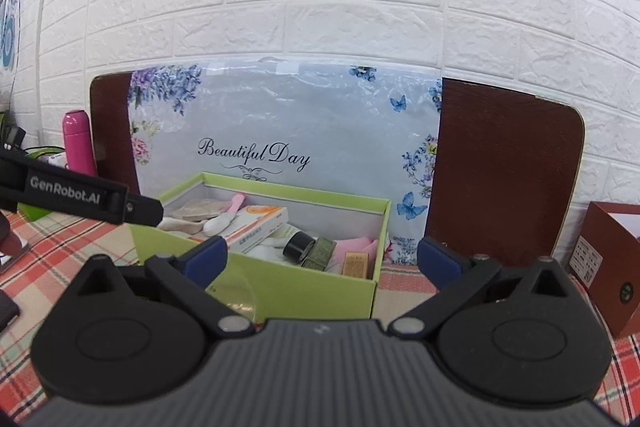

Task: Organize objects
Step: 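Drop the toothpick bag and gold box into the lime-green box, then grasp the steel scrubber with the left gripper while right grasps mentos tub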

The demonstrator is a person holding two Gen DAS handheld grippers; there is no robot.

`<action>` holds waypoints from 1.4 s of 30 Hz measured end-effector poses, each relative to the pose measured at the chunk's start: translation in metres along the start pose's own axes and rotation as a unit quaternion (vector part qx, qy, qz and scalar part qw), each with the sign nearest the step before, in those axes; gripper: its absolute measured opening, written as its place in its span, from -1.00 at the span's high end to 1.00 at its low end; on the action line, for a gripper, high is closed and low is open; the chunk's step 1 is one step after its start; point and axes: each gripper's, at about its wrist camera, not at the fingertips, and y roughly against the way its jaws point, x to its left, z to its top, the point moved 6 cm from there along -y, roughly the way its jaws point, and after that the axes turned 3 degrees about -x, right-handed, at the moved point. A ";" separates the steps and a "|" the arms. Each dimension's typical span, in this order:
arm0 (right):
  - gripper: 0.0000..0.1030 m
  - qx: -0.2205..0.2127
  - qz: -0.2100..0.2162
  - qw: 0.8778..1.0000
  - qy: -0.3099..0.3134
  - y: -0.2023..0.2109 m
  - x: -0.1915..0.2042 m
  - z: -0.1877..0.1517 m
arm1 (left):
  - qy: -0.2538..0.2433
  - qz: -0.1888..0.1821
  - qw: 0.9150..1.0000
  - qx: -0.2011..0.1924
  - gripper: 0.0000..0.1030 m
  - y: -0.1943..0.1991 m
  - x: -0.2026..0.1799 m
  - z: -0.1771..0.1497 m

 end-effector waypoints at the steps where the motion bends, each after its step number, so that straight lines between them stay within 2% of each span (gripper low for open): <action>1: -1.00 0.001 0.001 1.000 -0.002 0.004 0.001 -0.002 | 0.003 0.000 1.000 0.002 -0.60 0.003 0.001 -0.005; 9: -1.00 0.026 0.012 0.999 -0.019 0.028 0.006 -0.030 | 0.024 0.020 0.999 0.035 -0.61 0.014 0.013 -0.054; 18: -1.00 0.085 0.017 0.995 -0.039 0.026 0.016 -0.080 | 0.052 0.055 0.993 0.092 -0.61 0.009 0.045 -0.107; 24: -1.00 0.105 0.018 0.994 -0.032 0.002 0.026 -0.094 | 0.051 0.083 0.991 0.090 -0.61 0.000 0.066 -0.106; 31: -0.94 0.108 0.020 0.994 -0.013 -0.027 0.035 -0.095 | 0.050 0.094 0.992 0.069 -0.61 -0.025 0.082 -0.081; 34: -0.82 0.116 0.021 0.993 -0.010 -0.034 0.036 -0.098 | 0.039 0.093 0.993 0.062 -0.61 -0.043 0.085 -0.069; 35: -0.71 0.120 0.022 0.992 -0.011 -0.035 0.036 -0.100 | 0.034 0.091 0.993 0.061 -0.61 -0.051 0.085 -0.066; 39: -0.06 0.136 0.040 0.990 -0.024 -0.035 0.033 -0.103 | 0.023 0.082 0.994 0.063 -0.61 -0.078 0.087 -0.062; 42: -0.06 0.145 0.042 0.988 -0.023 -0.028 0.031 -0.104 | 0.037 0.072 0.994 0.068 -0.57 -0.090 0.091 -0.063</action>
